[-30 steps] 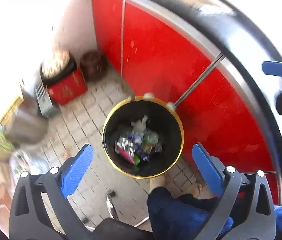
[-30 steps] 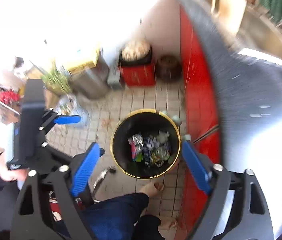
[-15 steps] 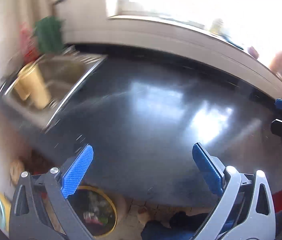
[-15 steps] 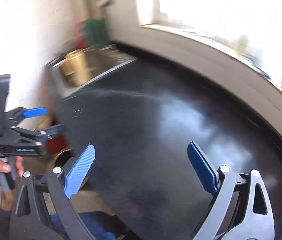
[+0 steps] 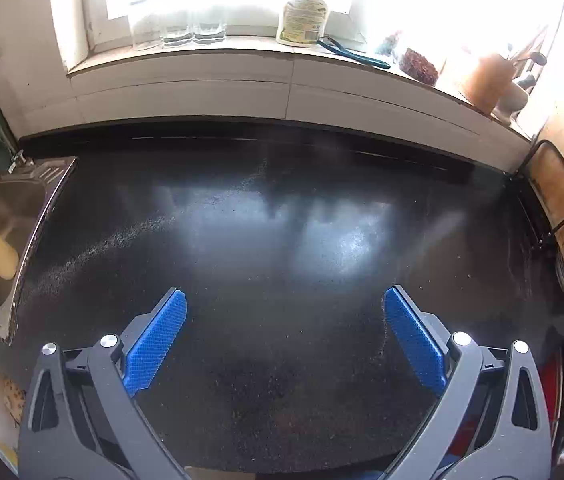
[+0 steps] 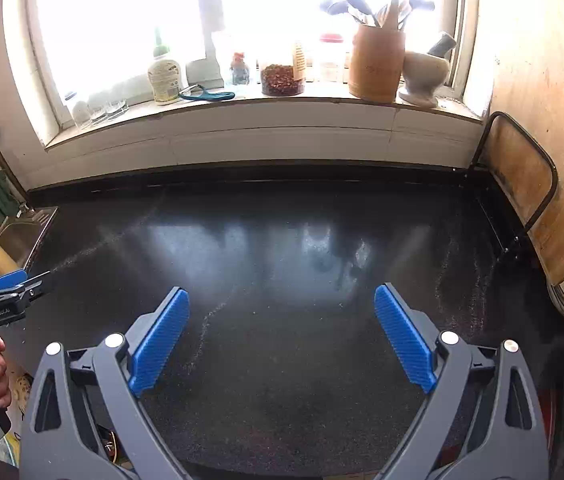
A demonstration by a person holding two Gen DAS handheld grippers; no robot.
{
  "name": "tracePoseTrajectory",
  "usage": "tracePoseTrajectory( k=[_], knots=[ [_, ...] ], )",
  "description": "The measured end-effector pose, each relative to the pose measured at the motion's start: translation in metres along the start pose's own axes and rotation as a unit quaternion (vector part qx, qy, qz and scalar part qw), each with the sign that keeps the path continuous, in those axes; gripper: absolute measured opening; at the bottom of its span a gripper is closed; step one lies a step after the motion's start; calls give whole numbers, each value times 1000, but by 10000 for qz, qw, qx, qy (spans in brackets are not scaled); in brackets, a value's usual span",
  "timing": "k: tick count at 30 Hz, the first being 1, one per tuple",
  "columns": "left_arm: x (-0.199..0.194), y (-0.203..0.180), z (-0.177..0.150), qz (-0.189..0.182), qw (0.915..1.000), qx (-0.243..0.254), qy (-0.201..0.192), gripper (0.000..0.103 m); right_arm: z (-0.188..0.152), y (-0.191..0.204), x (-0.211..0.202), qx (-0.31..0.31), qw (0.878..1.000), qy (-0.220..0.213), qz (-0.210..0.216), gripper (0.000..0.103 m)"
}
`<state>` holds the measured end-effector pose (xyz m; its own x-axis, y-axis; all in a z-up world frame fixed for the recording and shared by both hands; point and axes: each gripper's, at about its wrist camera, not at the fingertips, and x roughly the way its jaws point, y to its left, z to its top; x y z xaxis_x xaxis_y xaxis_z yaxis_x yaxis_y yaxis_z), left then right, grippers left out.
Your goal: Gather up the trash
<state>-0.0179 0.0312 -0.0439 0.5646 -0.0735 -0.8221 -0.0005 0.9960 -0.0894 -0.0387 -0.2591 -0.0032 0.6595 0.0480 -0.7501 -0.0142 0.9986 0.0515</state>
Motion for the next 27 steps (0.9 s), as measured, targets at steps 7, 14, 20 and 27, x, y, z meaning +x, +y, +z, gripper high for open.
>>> tracePoseTrajectory(
  k=[7,14,20,27],
  knots=[
    [2,-9,2,92,9998,161,41,96,-5,-5,-3,-22,10000,42,2,91],
    [4,-7,2,142,9998,131,47,96,-3,-1,6,-79,9999,76,59,91],
    [4,-8,2,166,9998,141,38,96,-6,2,8,-87,9999,108,87,91],
    [4,-10,3,183,9997,150,35,96,-6,2,9,-73,9998,134,112,91]
  ],
)
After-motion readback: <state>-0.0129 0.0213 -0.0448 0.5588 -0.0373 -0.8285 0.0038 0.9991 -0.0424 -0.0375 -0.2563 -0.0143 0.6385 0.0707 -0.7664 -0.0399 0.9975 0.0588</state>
